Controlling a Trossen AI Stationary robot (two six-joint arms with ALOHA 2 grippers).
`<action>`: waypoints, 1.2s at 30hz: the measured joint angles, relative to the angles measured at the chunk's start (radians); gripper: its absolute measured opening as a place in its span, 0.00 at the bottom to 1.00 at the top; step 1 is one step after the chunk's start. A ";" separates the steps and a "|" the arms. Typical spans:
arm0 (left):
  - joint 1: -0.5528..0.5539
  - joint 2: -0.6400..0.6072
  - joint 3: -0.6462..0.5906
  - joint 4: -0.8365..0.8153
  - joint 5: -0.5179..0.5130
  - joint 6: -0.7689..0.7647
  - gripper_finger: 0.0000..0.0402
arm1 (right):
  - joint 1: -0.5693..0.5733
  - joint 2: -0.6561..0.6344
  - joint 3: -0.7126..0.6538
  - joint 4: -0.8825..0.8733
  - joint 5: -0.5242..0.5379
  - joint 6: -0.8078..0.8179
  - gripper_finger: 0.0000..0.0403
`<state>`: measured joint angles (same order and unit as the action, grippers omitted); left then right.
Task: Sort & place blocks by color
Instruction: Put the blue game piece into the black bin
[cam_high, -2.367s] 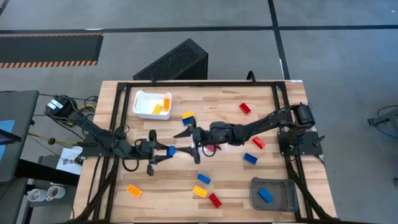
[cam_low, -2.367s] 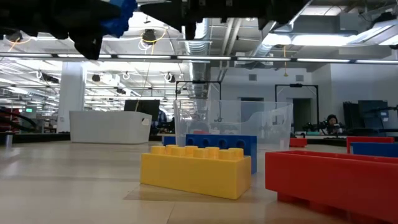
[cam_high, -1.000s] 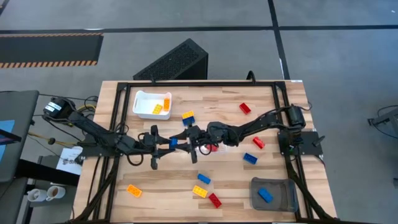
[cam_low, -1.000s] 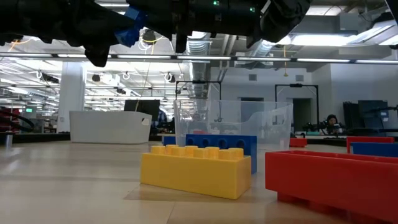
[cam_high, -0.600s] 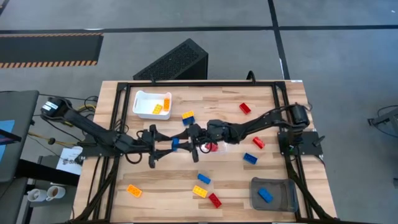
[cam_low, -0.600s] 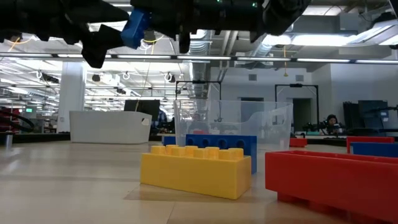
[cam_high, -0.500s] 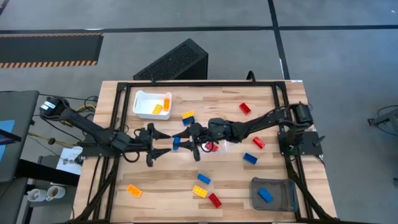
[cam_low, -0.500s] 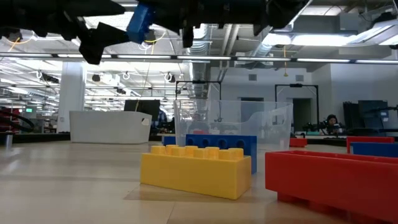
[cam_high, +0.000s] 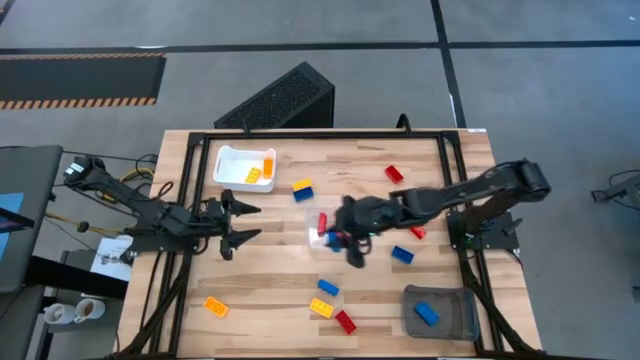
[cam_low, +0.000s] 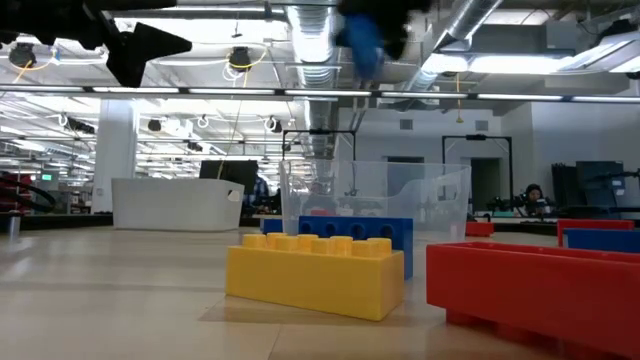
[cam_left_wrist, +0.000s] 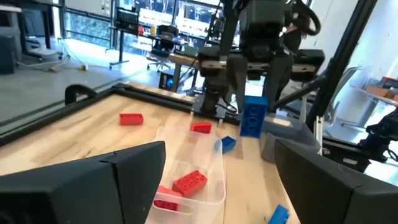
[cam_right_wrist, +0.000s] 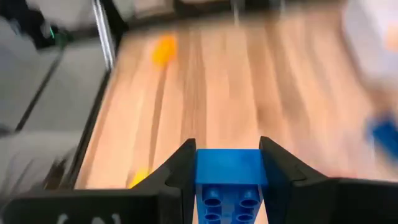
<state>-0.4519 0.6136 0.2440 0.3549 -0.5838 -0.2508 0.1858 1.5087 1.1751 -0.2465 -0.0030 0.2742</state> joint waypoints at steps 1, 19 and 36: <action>0.000 0.001 0.000 -0.001 0.000 0.000 0.70 | 0.015 -0.027 0.000 -0.088 0.001 0.043 0.32; -0.063 0.304 0.000 0.318 0.007 -0.055 0.61 | 0.491 -0.044 -0.001 -0.727 -0.032 0.798 0.32; -0.092 0.320 0.004 0.363 0.064 -0.050 0.61 | 0.575 0.146 -0.035 -0.689 -0.132 0.883 0.50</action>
<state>-0.5442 0.9337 0.2478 0.7177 -0.5198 -0.3004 0.7604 1.6545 1.1402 -0.9351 -0.1345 1.1572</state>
